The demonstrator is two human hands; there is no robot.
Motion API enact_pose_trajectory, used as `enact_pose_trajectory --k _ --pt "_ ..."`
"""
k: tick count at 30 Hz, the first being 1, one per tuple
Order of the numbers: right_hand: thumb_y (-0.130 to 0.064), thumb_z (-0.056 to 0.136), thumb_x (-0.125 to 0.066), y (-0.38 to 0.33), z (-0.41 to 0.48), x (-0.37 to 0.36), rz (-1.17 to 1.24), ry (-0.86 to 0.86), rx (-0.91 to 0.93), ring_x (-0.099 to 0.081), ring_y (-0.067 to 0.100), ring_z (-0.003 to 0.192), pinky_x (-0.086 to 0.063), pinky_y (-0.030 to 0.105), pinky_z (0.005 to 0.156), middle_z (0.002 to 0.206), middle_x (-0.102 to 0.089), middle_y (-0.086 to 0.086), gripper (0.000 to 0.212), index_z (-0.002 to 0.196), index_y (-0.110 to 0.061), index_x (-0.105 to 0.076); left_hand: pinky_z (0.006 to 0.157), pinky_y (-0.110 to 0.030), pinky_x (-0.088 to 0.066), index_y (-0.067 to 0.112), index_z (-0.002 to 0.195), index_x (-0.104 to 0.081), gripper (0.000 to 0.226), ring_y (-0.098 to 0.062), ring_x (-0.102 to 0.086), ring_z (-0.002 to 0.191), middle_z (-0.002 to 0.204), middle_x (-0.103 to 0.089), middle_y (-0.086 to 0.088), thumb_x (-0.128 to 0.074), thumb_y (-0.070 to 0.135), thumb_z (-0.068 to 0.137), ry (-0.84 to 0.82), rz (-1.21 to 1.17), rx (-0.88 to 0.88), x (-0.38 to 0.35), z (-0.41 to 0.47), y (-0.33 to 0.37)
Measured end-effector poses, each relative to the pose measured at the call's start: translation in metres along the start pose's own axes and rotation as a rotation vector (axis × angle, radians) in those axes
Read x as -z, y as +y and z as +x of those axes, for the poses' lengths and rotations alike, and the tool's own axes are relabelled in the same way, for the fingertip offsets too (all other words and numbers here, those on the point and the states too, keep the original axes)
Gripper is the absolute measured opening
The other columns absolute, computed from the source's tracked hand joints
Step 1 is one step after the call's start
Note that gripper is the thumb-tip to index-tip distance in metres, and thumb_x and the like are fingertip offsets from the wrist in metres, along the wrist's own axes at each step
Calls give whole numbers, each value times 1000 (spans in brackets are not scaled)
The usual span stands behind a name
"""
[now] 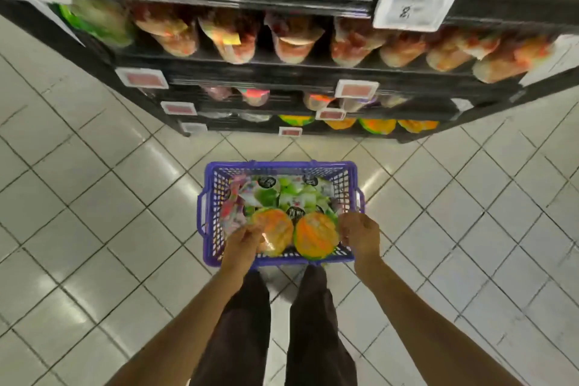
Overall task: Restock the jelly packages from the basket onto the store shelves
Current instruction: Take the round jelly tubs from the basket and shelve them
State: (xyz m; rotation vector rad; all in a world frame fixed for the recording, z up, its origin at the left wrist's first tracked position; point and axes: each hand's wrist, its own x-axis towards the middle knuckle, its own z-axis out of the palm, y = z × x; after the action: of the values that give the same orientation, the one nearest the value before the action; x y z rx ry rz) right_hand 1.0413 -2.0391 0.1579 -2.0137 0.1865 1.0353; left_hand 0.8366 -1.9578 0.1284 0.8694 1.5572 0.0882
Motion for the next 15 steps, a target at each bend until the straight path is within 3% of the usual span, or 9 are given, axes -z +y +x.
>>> enact_pose_trajectory --k 2,5,7,9,11,13,15 --pt "-4 97 -50 34 29 -3 -39 28 -66 -45 14 44 -36 18 40 42 -53 -5 35 63 -9 -60 48 -21 -36 15 81 -65 19 -11 -46 52 58 -54 2 -54 3 93 6 26 76 -14 30 -28" --pt "-6 97 -49 74 65 -8 -124 34 -117 -52 12 45 -42 21 44 58 -59 8 25 77 -2 -64 54 -29 -36 16 66 -58 27 -17 -45 52 54 -51 0 -58 11 92 71 107 147 -35 70 -64" --pt "-8 97 -50 97 90 -11 -276 6 -138 -56 21 60 -49 33 57 72 -62 12 17 88 -4 -64 64 -35 -43 16 66 -60 25 -23 -53 59 61 -57 -6 -58 11 91 133 171 173 -47 90 -81" --pt "-16 94 -56 117 114 -13 -534 -15 -125 -62 30 84 -51 42 78 93 -66 13 12 100 -9 -64 74 -37 -49 7 86 -66 7 -29 -63 78 83 -67 -15 -67 14 86 194 183 213 -56 105 -95" --pt "-27 90 -66 137 134 -14 -694 -29 -118 -62 33 107 -48 38 87 116 -65 13 40 125 -10 -56 66 -31 -50 5 83 -63 19 -27 -62 79 89 -67 -16 -78 15 79 261 151 216 -65 120 -105" --pt "-34 85 -72 152 150 -15 -688 -25 -168 -57 34 118 -46 35 88 130 -59 13 65 138 -9 -44 56 -24 -43 9 77 -59 25 -22 -56 77 84 -63 -10 -83 14 74 297 134 206 -71 133 -114" --pt "-39 84 -73 166 164 -17 -679 -58 -247 -56 34 118 -47 37 92 131 -58 14 73 141 -8 -40 67 -32 -45 2 91 -62 32 -25 -57 86 92 -61 -10 -84 16 73 309 162 241 -74 143 -122"
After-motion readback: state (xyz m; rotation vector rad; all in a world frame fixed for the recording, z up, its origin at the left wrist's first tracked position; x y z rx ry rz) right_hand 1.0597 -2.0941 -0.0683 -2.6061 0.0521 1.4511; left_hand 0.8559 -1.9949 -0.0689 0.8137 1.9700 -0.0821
